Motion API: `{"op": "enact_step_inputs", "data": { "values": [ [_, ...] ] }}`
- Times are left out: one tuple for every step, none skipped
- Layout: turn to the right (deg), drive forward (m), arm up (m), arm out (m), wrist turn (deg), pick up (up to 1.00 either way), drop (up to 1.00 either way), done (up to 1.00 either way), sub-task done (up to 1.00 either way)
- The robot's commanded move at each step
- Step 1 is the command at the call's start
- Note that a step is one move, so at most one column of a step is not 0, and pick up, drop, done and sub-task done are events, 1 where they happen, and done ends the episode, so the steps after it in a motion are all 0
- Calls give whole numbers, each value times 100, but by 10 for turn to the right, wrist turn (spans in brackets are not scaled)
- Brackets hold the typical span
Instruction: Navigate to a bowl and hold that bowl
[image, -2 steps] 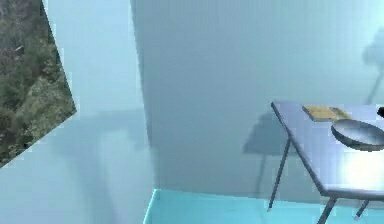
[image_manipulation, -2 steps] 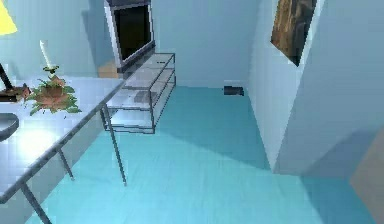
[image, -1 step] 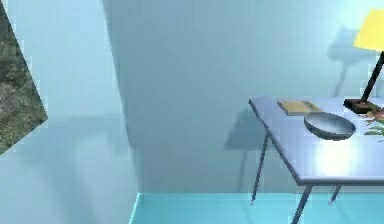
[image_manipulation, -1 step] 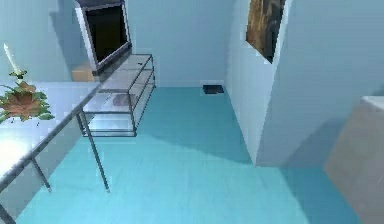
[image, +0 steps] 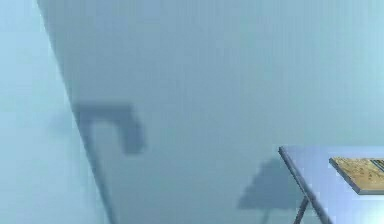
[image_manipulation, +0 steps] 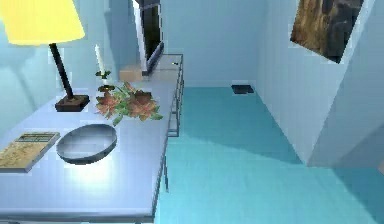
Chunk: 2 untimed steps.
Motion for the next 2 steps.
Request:
{"op": "enact_step_inputs", "data": {
  "values": [
    [-240, 0, 0, 0, 0, 0, 0, 0, 0],
    [0, 0, 50, 0, 0, 0, 0, 0, 0]
  ]
}}
